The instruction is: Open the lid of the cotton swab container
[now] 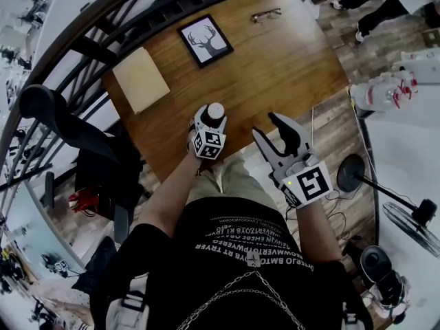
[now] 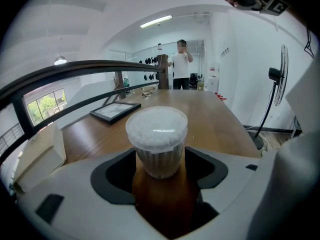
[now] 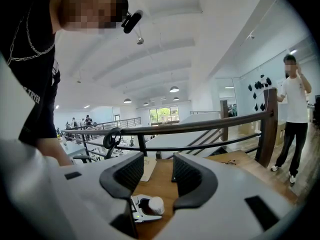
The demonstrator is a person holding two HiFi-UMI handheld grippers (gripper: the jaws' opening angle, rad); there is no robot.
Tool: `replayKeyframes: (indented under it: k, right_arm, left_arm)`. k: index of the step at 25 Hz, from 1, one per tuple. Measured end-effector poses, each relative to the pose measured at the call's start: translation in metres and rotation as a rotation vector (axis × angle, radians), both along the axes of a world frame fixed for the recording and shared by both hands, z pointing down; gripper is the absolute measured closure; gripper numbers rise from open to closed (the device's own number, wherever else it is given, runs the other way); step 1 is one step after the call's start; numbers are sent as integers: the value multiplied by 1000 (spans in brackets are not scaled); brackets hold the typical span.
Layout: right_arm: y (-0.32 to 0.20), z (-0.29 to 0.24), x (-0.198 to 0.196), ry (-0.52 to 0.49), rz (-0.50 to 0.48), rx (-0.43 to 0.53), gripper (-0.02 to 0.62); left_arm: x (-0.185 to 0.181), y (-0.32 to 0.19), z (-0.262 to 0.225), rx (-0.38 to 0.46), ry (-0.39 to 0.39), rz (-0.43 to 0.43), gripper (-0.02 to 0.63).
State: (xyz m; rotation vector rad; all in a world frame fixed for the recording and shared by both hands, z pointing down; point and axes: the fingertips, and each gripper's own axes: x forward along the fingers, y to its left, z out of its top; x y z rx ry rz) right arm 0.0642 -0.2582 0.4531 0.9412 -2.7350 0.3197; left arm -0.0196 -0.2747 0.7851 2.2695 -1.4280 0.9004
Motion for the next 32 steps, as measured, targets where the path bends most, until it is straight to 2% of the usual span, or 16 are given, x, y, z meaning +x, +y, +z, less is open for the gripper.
replayKeyframes:
  k: [4,6,12,16,18,28,32]
  right_arm:
    - [-1,3,2,1,5,-11,403]
    - [1,5,0,6,0,-18,403]
    - [5,5,-5,9,-7,-23,404]
    - [6,3,-4,9,-4,-19,405]
    - [8,0,-3,0,-3,-15,405]
    - [12,-9,-7,-3,8,7,405]
    - [13,-15,-9,-12,13,14,405]
  left_arm:
    - [1,-1,0,1,-7,-5,298]
    - [-1,-1,-2,9,-6,-3,325]
    - [0,4,-8,16,23,61,331]
    - [3,8,-20,-9,9,105,333]
    - [5,11,-34,-20,14,113,333]
    - [12,13,-117,44,94,184,333]
    - [9,17,-148,44,118,200,333]
